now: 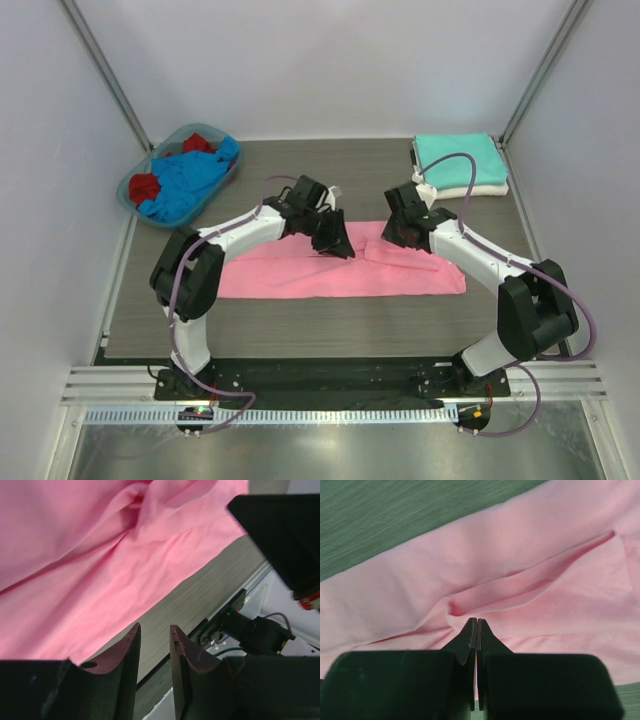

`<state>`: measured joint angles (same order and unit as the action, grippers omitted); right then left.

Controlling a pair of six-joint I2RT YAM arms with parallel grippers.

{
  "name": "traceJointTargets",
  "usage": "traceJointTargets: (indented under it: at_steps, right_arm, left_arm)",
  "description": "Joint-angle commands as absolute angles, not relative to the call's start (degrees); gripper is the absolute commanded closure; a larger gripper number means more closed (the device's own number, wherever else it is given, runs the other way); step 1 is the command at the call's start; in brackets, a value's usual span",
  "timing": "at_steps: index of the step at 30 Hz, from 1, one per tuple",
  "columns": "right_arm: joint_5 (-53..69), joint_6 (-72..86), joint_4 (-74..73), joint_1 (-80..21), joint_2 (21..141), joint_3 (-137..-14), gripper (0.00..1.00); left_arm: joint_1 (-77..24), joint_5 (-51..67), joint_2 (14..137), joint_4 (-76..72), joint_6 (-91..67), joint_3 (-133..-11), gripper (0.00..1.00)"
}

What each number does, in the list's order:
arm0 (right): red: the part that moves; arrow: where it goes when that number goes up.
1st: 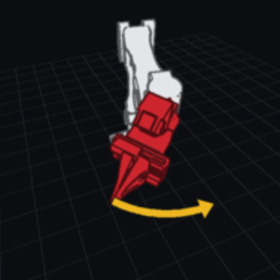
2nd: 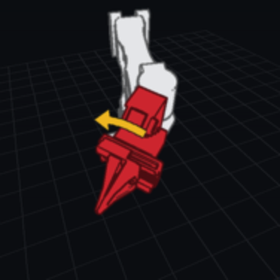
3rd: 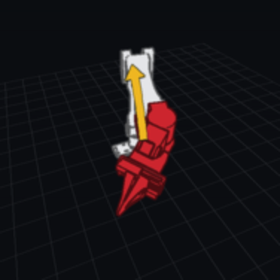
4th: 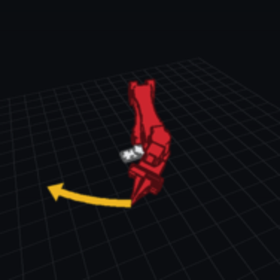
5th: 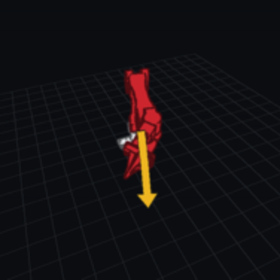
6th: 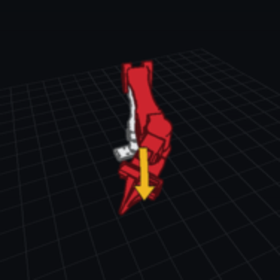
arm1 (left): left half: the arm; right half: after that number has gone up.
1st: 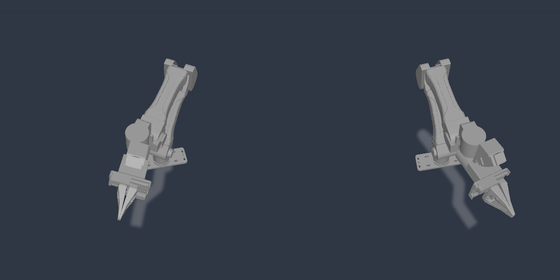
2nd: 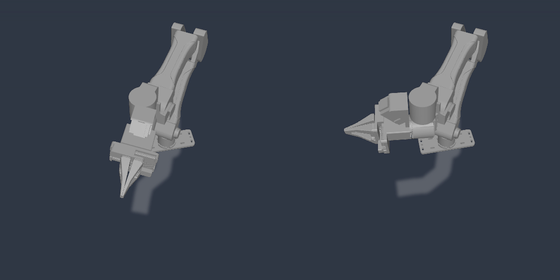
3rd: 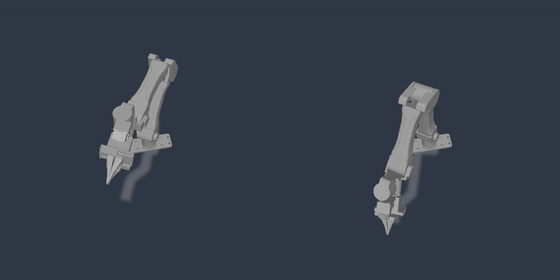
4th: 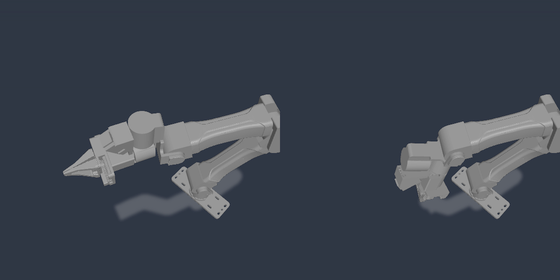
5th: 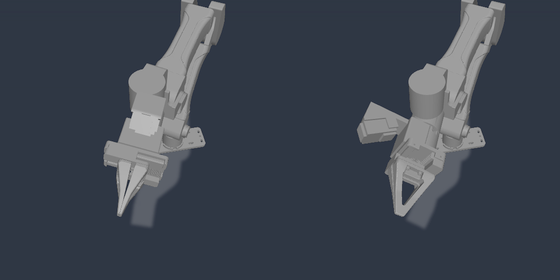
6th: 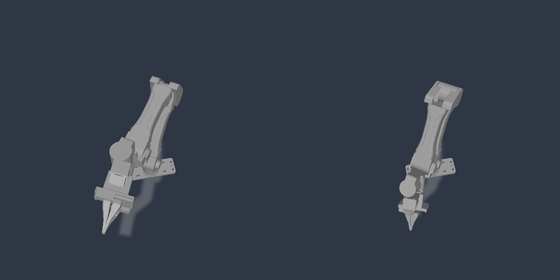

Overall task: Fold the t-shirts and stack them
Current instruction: Fold the tshirt

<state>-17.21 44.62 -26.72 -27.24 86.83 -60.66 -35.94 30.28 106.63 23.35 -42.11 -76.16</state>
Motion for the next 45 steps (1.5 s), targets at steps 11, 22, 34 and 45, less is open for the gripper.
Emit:
traceJointTargets:
  at_steps: [11, 22, 34, 45]
  right_arm:
    - [-10.90, 39.90, -24.08, -15.82, 85.34, -52.39, 0.99]
    - [-14.32, 44.73, -20.83, -15.21, 80.87, -42.46, 0.98]
    - [-19.68, 49.21, -28.47, -12.66, 72.78, -44.48, 0.71]
    - [-22.23, 54.49, -28.74, -10.37, 71.01, -40.17, 0.57]
  left_arm:
    - [-40.96, 35.51, 121.72, 7.57, -50.89, -88.50, 0.72]
    - [-39.64, 29.45, 128.06, 7.21, -52.12, -90.89, 0.73]
    - [-39.20, 32.16, 124.63, 10.01, -52.30, -91.76, 0.71]
    - [-37.35, 33.49, 120.59, 13.80, -49.75, -88.77, 0.70]
